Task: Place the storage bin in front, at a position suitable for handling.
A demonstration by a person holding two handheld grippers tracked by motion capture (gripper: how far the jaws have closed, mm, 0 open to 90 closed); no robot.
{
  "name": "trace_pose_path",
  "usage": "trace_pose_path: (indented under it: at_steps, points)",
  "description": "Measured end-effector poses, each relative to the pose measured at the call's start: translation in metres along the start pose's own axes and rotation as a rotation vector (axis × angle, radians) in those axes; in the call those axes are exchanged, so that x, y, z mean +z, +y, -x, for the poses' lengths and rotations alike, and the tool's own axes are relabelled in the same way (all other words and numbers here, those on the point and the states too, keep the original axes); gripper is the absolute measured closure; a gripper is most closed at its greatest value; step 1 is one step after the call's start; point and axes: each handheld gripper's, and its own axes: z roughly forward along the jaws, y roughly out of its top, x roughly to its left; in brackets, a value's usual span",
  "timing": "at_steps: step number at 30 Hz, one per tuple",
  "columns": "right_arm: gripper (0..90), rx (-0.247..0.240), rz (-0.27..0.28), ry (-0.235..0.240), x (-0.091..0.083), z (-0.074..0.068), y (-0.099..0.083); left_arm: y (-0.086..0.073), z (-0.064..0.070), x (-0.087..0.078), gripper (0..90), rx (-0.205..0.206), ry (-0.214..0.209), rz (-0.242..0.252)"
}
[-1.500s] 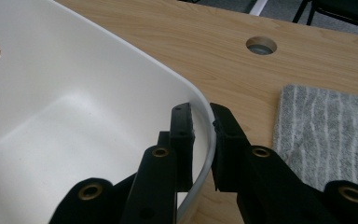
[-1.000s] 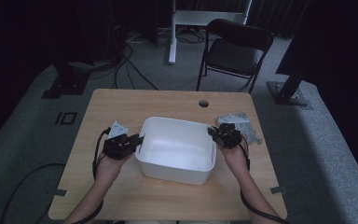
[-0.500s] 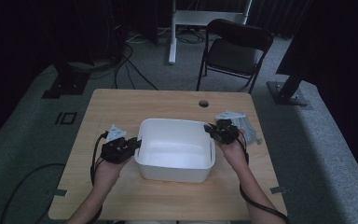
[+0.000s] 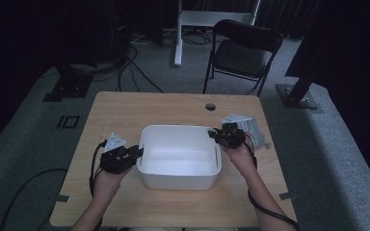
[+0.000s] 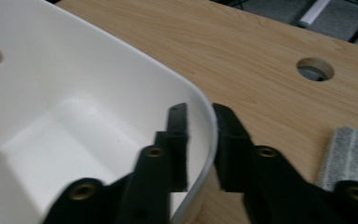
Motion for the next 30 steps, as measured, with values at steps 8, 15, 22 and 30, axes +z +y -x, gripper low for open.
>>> trace_pose_path:
  at_steps: [8,15,22,30]
  points:
    - [54.1,0.014,0.033,-0.007,-0.019,-0.008,0.004,0.003,-0.017,0.004,53.6,0.003,-0.022,0.083]
    - [50.0,0.092,0.029,-0.047,-0.033,-0.014,-0.014,0.013,-0.039,0.016,45.3,0.013,-0.056,0.128]
    - [57.4,0.132,0.002,-0.035,-0.028,-0.016,-0.023,0.017,-0.049,0.033,45.2,-0.007,-0.064,0.116]
    - [64.3,0.142,-0.012,-0.055,-0.026,-0.021,-0.022,0.027,-0.046,0.053,46.8,0.016,-0.042,0.06]
